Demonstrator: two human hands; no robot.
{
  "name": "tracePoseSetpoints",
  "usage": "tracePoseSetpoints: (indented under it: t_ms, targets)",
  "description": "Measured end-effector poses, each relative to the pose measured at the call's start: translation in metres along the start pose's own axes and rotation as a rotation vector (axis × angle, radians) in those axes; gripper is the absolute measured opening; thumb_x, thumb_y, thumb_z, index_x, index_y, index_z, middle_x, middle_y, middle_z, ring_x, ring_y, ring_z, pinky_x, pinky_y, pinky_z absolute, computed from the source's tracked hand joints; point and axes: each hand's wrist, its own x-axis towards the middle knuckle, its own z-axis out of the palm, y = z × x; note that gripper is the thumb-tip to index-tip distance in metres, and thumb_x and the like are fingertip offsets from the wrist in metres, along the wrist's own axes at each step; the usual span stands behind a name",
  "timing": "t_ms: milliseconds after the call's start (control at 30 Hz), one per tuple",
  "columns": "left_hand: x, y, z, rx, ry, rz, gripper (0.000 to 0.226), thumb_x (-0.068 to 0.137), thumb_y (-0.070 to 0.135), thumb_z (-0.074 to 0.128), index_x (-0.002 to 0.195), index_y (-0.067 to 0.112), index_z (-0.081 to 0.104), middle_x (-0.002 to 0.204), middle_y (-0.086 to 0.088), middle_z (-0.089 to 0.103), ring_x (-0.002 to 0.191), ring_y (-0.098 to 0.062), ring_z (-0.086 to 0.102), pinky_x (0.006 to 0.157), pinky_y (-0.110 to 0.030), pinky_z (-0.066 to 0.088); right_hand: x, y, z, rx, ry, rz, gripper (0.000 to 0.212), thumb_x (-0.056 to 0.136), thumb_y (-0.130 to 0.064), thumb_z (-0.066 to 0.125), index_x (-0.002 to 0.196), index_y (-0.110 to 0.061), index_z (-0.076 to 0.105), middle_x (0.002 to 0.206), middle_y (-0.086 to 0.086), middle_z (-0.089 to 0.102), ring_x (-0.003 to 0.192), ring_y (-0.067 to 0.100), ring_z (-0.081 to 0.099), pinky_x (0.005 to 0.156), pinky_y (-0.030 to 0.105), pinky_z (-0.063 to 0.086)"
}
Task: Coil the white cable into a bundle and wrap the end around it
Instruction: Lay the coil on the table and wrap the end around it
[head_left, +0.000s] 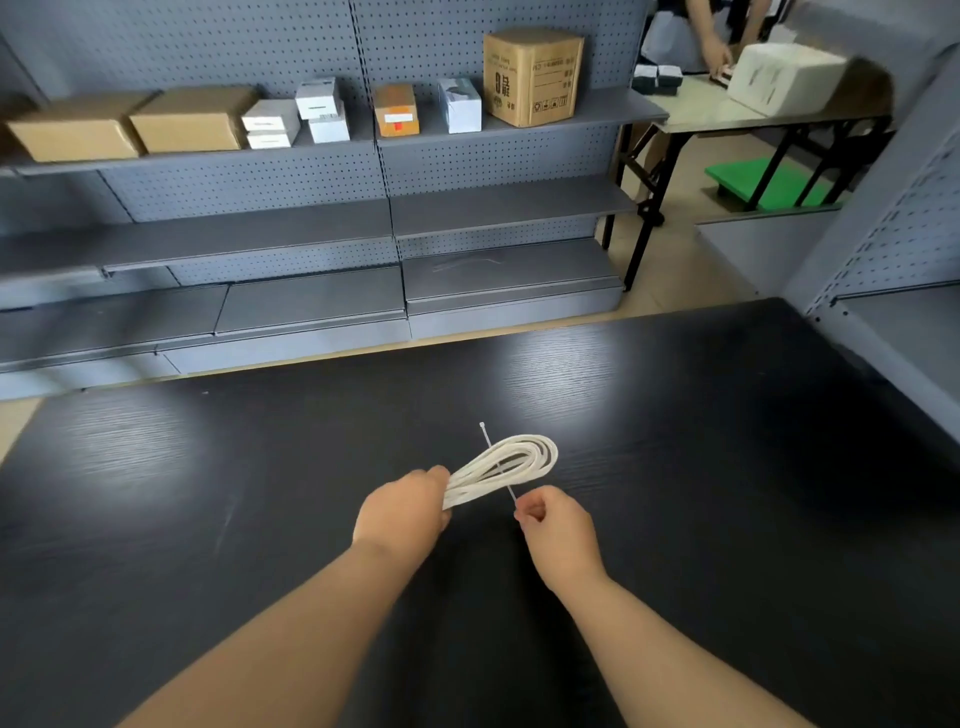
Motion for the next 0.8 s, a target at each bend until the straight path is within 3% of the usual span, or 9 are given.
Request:
tracePoseSetpoints:
  t_ms: [133,500,800]
  targets:
    - [0.002,-0.002,0.016,-0.051,-0.059,0.002,0.019,0.092,0.023,0.045,0.107,0.014,0.050,0.105,-0.007,0.056,0.091,-0.029,0.061,0.071,-0.034,0.044,-0.005,0.001,0.014,0.004,0.008,0.029,0.011,0.090,-0.010,0.055,0.096,-0.014,0.063,0.098,-0.001,0.065,0.090,0.010,0.059,0.076,0.019,0.044]
    - [0.008,0.003,0.032,-0.084,-0.096,0.043,0.020,0.091,0.021,0.047,0.108,0.013,0.051,0.105,-0.007,0.055,0.093,-0.028,0.059,0.069,-0.033,0.041,-0.012,0.010,0.028,-0.167,0.070,0.012,0.010,0.088,-0.010,0.058,0.082,-0.017,0.053,0.086,-0.002,0.060,0.077,0.011,0.055,0.065,0.019,0.040]
    - [0.009,0.007,0.037,-0.072,-0.135,0.042,0.021,0.092,0.023,0.048,0.109,0.012,0.051,0.106,-0.007,0.056,0.093,-0.027,0.059,0.068,-0.032,0.041,-0.015,0.012,0.034,-0.088,0.093,0.011,0.011,0.088,-0.009,0.058,0.080,-0.015,0.054,0.081,-0.004,0.059,0.071,0.009,0.054,0.060,0.018,0.041]
